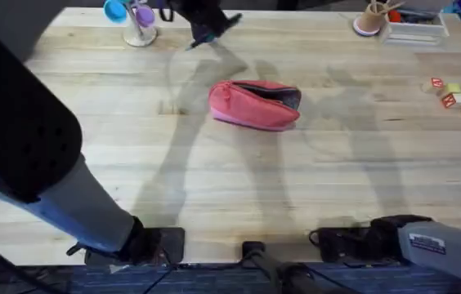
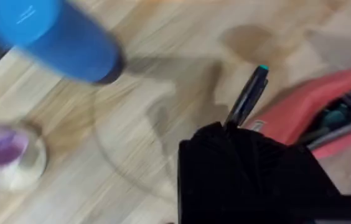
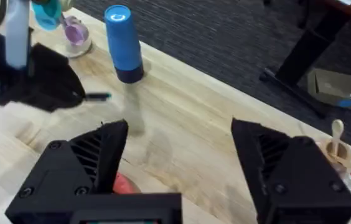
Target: Unzip the bag, pick up the pens from the table one at a time and place them inside, then zip the bag closed.
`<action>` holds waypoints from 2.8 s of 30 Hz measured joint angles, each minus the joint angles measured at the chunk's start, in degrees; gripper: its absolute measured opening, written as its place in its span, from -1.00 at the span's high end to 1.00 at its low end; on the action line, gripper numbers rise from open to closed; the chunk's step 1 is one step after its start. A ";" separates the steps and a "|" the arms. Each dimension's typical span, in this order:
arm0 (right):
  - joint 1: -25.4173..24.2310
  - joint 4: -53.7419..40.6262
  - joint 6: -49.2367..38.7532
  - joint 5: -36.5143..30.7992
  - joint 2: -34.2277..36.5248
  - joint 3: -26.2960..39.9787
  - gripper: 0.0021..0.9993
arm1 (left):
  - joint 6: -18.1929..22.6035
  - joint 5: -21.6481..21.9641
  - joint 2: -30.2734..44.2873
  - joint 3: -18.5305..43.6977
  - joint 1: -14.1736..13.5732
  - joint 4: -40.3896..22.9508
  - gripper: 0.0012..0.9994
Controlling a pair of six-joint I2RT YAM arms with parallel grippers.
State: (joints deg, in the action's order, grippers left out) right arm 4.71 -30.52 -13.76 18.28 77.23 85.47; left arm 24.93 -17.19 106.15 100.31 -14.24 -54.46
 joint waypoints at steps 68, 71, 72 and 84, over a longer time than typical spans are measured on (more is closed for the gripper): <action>-6.93 -24.35 -4.96 0.63 -17.11 0.00 -1.00 | 40.86 -32.35 13.25 0.07 -9.62 -13.00 0.92; -6.93 -24.37 -4.96 0.63 -16.02 0.00 -1.00 | 36.93 -32.31 13.25 0.07 -9.62 -11.98 0.92; -6.93 -24.36 -4.98 0.63 -15.66 0.00 -1.00 | 35.07 -32.28 13.25 0.07 -9.64 -11.25 0.92; -6.93 -23.96 -4.98 0.63 -15.08 0.00 -1.00 | 23.33 -27.87 13.25 0.07 -11.07 -10.04 0.92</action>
State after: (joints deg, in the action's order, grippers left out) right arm -2.22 -54.48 -18.74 18.92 62.15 85.47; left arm 48.26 -45.06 119.39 100.38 -25.31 -64.49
